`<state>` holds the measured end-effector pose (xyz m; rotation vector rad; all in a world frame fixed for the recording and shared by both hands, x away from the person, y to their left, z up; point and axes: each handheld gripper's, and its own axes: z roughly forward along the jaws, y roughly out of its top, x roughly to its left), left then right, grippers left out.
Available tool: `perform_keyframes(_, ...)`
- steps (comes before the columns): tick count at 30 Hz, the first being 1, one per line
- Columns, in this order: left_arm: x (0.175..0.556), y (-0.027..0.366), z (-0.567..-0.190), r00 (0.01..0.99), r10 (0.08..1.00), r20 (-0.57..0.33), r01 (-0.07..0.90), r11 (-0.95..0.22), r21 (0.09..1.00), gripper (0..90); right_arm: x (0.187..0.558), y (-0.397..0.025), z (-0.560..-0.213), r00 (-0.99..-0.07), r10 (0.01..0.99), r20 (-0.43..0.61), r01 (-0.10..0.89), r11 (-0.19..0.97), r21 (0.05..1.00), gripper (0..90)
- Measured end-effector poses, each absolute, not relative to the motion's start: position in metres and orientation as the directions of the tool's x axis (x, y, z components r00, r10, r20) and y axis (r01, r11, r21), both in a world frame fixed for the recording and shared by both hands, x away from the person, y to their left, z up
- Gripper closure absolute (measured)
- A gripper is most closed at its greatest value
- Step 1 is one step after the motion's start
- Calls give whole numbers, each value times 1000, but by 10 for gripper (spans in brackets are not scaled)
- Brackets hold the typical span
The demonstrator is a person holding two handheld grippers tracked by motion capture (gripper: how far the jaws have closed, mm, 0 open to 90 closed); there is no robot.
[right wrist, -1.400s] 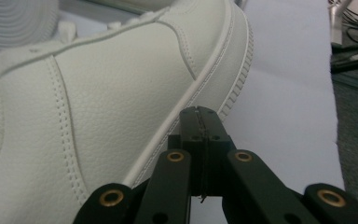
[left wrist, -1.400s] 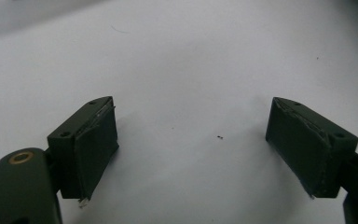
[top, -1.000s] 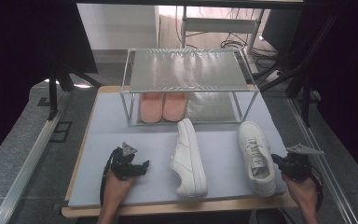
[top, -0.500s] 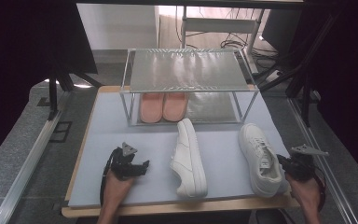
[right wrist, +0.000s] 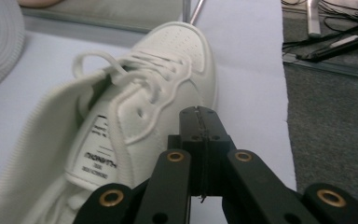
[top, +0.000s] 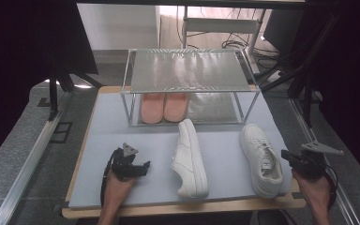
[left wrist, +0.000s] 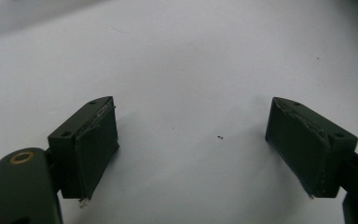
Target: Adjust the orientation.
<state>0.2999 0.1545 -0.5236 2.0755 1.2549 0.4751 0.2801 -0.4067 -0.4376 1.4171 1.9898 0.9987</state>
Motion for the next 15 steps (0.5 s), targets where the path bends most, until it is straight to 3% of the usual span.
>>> perform_keyframes(15,300,154,-524,474,880,-28,641,-323,696,168,273,-379,-414,-422,906,32,517,212,829,900)
